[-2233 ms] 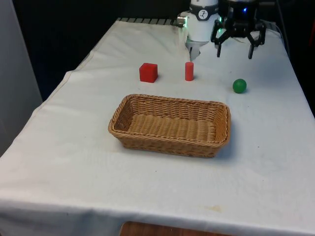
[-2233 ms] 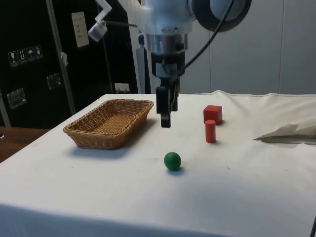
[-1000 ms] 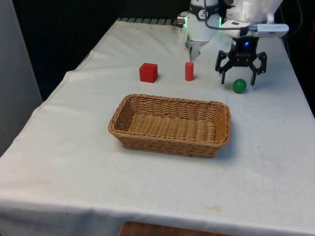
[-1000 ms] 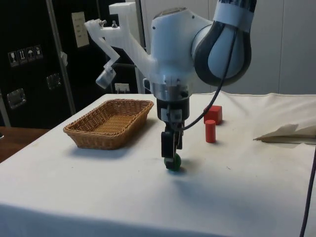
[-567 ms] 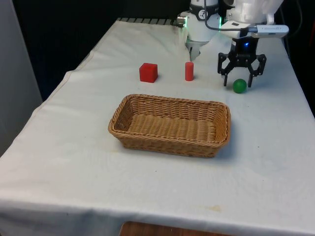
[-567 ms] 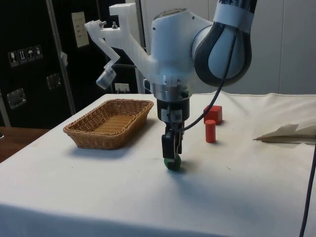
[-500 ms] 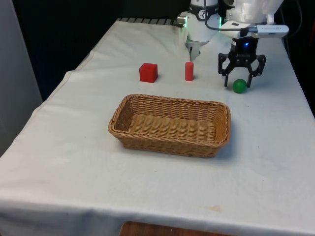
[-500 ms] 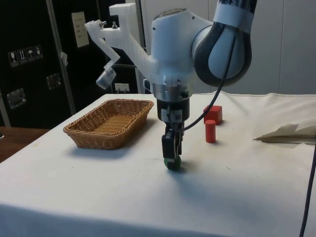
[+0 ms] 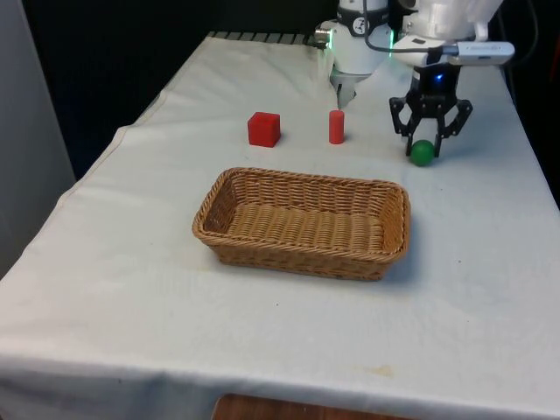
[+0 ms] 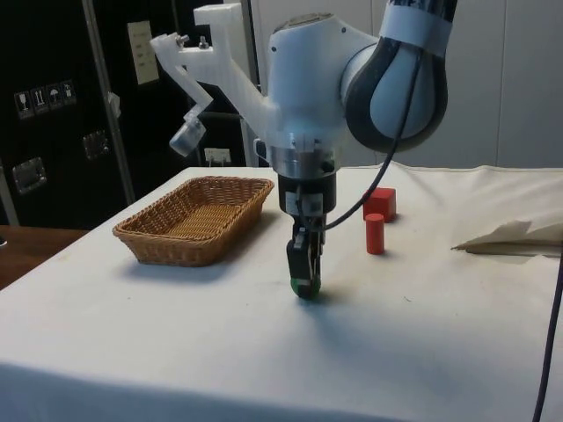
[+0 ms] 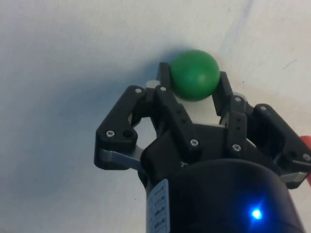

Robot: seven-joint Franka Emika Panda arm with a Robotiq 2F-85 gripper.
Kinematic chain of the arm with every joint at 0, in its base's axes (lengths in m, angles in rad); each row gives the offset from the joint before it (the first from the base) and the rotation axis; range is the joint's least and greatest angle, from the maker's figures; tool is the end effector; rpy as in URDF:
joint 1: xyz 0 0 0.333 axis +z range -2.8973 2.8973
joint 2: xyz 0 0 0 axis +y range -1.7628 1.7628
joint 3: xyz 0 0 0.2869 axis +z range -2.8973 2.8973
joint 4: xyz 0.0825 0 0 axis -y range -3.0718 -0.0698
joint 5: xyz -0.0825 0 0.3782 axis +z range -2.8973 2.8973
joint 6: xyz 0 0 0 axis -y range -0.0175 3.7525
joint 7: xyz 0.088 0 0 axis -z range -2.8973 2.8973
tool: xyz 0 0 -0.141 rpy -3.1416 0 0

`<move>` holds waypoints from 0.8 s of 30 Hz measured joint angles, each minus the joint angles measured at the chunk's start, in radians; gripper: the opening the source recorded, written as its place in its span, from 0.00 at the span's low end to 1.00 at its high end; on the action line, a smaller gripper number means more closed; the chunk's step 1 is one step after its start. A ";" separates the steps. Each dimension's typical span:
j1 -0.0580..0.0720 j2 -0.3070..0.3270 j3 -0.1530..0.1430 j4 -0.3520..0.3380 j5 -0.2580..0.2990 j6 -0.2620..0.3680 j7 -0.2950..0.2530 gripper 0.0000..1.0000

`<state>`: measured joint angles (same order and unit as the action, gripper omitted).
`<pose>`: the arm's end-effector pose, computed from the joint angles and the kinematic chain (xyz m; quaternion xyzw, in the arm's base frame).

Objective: Pick up the object to the left of the cylinder and place it into the basket.

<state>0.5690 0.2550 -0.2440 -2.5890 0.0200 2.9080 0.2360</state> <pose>0.4208 0.1305 0.1210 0.9982 0.0397 0.0422 0.0166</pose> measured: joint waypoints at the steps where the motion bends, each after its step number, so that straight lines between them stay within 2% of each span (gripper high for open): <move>1: 0.000 -0.007 -0.001 0.000 0.000 -0.005 0.000 0.00; 5: 0.000 -0.037 -0.003 0.000 -0.002 -0.031 -0.001 0.00; 12: -0.001 -0.128 -0.010 0.001 -0.010 -0.116 -0.006 0.00; 20: -0.006 -0.177 -0.025 0.038 -0.010 -0.191 -0.025 0.00; 22: -0.006 -0.177 -0.025 0.038 -0.010 -0.191 -0.025 0.00; 24: -0.008 -0.179 -0.035 0.064 -0.010 -0.217 -0.035 0.00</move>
<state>0.5610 0.0760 -0.2790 -2.5250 0.0100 2.6910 0.2010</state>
